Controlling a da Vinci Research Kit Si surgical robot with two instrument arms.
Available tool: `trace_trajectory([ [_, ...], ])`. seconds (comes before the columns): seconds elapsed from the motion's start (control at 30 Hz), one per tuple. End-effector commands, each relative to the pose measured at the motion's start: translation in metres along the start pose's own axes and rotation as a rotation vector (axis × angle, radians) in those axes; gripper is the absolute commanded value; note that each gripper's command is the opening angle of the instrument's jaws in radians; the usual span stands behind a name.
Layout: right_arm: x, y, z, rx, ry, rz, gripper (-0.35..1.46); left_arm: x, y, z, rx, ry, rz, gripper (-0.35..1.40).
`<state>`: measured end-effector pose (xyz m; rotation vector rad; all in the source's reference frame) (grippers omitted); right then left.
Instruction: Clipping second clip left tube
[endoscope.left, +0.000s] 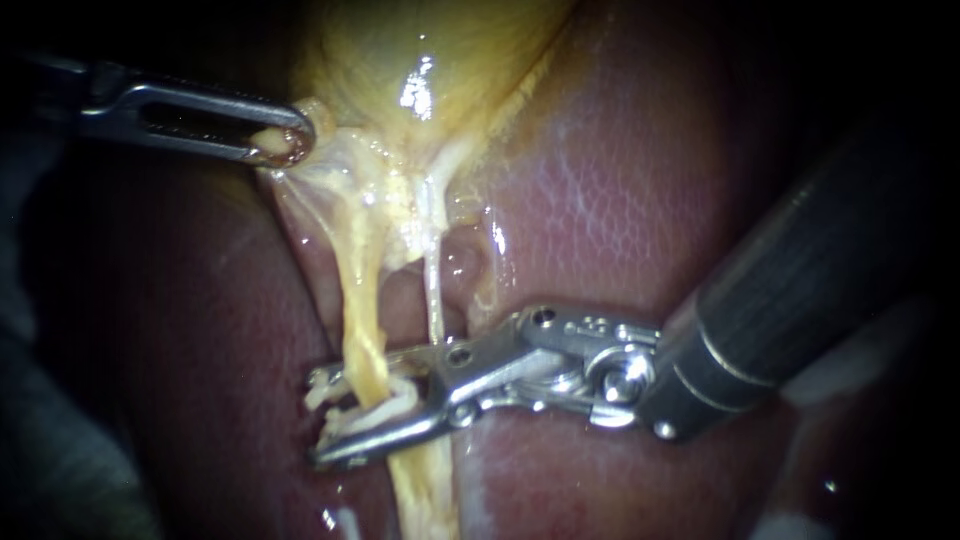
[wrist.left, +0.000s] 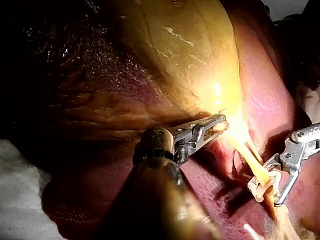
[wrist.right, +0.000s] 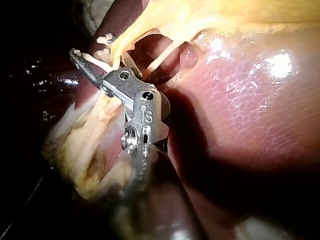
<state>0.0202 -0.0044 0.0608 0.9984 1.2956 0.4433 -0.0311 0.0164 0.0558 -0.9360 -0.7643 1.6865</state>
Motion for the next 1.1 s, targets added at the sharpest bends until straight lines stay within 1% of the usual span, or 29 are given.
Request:
trace_trajectory([
  [0.03,0.0001,-0.0001,-0.0002,-0.001,0.000,0.014,0.31,0.0000,0.0000,0.0000,0.000,0.000,0.000,-0.35],
  [0.27,0.0014,-0.0007,-0.0015,0.006,0.004,0.046,0.01,0.0000,0.0000,0.0000,0.000,0.000,0.000,-0.35],
  [0.4,0.0015,-0.0008,-0.0018,0.008,0.004,0.059,-0.12,0.0000,0.0000,0.0000,0.000,0.000,0.000,-0.35],
  [0.5,0.0014,-0.0009,-0.0018,0.008,0.004,0.082,-0.34,0.0000,0.0000,0.0000,0.000,0.000,0.000,-0.35],
  [0.57,0.0013,-0.0010,-0.0020,0.009,0.004,0.105,-0.35,0.0000,0.0000,0.0000,0.000,0.000,0.000,-0.35],
  [1.07,0.0009,-0.0010,-0.0022,0.011,0.001,0.103,-0.35,0.0001,-0.0001,0.0000,0.000,0.000,0.000,-0.35],
  [1.1,0.0009,-0.0010,-0.0022,0.008,0.003,0.103,-0.15,0.0001,-0.0001,0.0000,0.000,0.000,0.000,-0.35],
])
